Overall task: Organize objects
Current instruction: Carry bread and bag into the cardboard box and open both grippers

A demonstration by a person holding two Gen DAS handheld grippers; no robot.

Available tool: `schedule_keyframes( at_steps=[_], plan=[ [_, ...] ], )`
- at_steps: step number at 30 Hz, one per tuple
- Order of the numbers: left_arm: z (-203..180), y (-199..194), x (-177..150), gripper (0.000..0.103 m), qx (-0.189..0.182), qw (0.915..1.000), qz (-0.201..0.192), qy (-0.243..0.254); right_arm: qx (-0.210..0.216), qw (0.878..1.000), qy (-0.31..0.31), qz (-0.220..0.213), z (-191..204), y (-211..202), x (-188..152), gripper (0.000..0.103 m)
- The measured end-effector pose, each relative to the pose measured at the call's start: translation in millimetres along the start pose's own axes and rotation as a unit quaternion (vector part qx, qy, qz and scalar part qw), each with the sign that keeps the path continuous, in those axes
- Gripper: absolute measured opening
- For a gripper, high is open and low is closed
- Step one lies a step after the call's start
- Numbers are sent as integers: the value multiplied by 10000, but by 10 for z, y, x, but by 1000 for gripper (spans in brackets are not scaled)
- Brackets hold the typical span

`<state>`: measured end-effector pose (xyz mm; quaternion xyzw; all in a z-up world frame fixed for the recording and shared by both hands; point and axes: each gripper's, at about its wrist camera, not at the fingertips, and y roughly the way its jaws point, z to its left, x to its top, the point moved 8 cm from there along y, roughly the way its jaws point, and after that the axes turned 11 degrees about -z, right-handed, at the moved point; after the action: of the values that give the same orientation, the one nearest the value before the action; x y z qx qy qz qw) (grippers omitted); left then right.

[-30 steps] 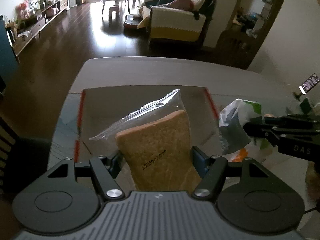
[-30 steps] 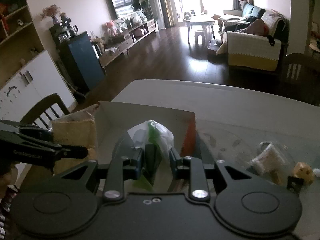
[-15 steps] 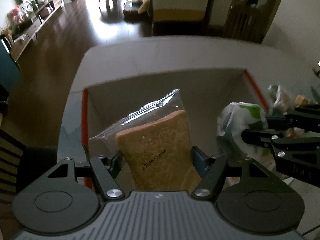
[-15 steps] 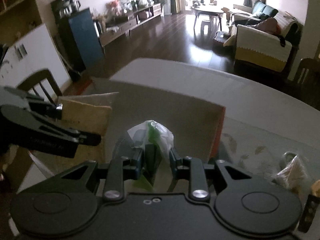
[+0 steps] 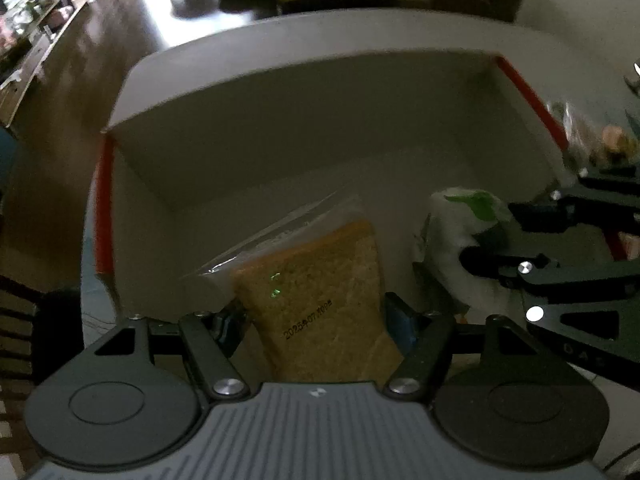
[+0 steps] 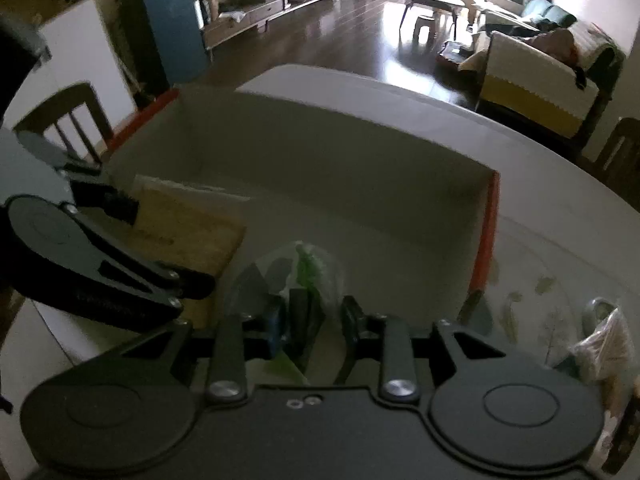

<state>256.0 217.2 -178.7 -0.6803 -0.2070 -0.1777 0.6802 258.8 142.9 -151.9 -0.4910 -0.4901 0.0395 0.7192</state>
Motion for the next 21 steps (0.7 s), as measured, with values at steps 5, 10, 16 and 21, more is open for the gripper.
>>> schedule_keyframes(
  at_steps=[5, 10, 16, 21],
  plan=[
    [27, 35, -9, 71, -31, 10000, 43, -77, 34, 9999, -137, 48, 68, 41, 13, 36],
    [-31, 17, 24, 73, 78, 9999, 78, -123, 129, 9996, -249, 36, 135, 9, 20, 46],
    [-37, -7, 60, 81, 80, 9999, 38, -105, 151, 9992, -324, -175, 145, -144, 82, 62],
    [9, -102, 152, 83, 134, 9997, -180, -110, 221, 9991, -157, -340, 32, -351, 144, 63]
  ],
)
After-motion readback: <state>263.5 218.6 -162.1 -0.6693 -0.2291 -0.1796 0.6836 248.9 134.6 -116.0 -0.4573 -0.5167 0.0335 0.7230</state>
